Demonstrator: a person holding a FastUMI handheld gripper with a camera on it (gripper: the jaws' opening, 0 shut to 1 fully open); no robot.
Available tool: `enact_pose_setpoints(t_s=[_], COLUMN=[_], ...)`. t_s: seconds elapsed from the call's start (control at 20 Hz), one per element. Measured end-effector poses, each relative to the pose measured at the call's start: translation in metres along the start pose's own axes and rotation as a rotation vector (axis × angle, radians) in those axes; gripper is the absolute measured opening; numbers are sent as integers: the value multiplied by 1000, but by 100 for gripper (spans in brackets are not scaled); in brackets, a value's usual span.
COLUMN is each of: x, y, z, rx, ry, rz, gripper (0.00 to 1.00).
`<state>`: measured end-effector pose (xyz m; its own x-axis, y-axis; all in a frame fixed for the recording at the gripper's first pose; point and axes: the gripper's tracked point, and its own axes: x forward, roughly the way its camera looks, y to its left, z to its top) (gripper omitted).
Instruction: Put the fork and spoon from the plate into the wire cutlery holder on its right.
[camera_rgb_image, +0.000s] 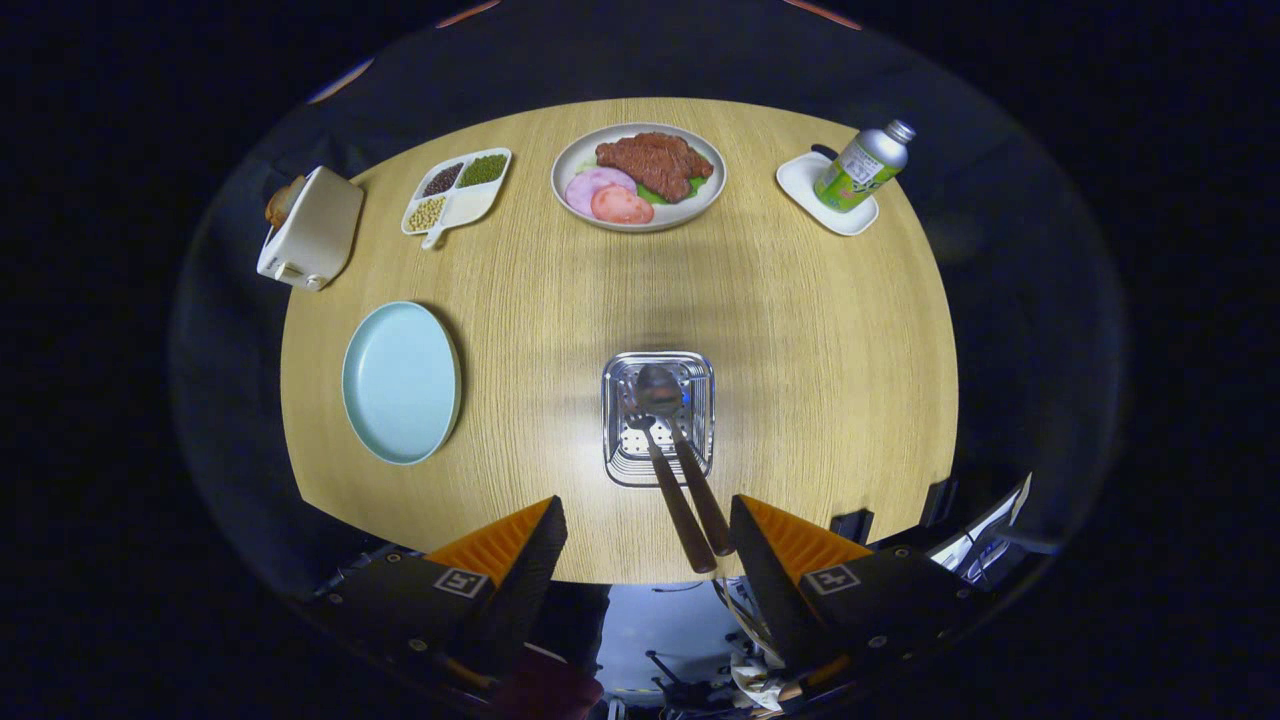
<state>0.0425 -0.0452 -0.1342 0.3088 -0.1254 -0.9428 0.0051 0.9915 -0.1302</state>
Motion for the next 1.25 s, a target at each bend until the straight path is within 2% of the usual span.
enact_pose_setpoints(t_s=[0.2, 0.55, 0.95, 1.05, 1.25], x=[-33, -131, -240, -248, -255], y=[9, 37, 19, 12, 4], z=[26, 58, 65, 60, 42], rx=[-16, 30, 53, 53, 30], ry=[-175, -642, -1221, -1289, -1331], rz=[13, 102, 48, 32, 34], gripper=[99, 99, 98, 98, 98])
